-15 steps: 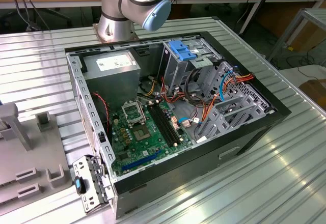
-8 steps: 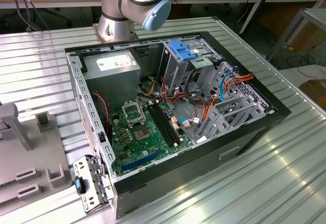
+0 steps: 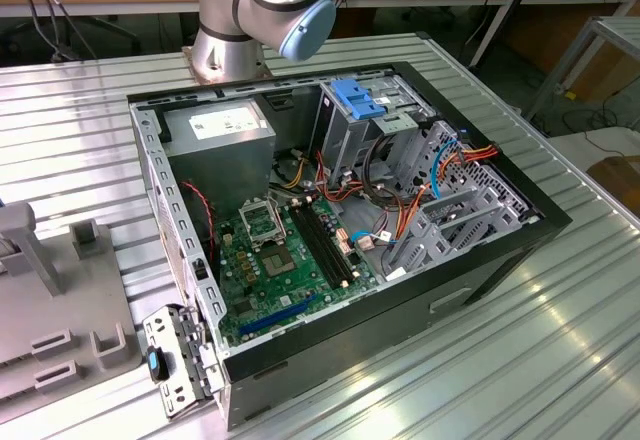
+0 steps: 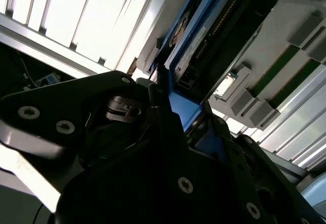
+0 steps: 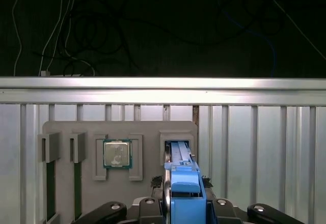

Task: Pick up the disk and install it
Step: 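Pick up the disk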

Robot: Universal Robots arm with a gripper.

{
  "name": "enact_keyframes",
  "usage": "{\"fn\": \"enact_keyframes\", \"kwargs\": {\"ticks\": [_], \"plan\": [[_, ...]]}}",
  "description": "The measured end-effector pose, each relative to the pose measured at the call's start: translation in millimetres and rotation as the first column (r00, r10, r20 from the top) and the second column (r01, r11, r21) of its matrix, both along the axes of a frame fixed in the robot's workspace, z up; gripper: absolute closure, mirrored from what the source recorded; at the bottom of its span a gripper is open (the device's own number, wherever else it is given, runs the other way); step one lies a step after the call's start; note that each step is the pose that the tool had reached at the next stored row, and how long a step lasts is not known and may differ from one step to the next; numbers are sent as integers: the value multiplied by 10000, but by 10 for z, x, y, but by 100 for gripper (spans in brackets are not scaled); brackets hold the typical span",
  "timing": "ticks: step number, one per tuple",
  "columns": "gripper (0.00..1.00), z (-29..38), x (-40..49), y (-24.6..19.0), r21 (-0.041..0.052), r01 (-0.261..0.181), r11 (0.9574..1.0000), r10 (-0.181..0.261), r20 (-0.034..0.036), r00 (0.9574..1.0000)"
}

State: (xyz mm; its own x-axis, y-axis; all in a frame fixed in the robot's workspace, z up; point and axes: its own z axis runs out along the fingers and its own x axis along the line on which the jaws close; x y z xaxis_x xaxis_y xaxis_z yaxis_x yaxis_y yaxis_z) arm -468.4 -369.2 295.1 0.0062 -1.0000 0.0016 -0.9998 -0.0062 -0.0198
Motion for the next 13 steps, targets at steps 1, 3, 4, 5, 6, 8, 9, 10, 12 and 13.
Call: {"fn": "enact_keyframes", "kwargs": {"ticks": [1, 3, 4, 5, 6, 8, 9, 10, 12, 13], "plan": [[63, 0, 0, 0, 0, 0, 10000, 0, 0, 10000], [63, 0, 0, 0, 0, 0, 10000, 0, -1, 10000], [63, 0, 0, 0, 0, 0, 10000, 0, -1, 10000], [63, 0, 0, 0, 0, 0, 10000, 0, -1, 10000], [63, 0, 0, 0, 0, 0, 10000, 0, -1, 10000], [63, 0, 0, 0, 0, 0, 10000, 0, -2, 10000], [63, 0, 0, 0, 0, 0, 10000, 0, -2, 10000], [63, 0, 0, 0, 0, 0, 10000, 0, -2, 10000], [63, 0, 0, 0, 0, 0, 10000, 0, -3, 10000], [63, 1, 0, 0, 1, 0, 10000, 0, -1, 10000]]}}
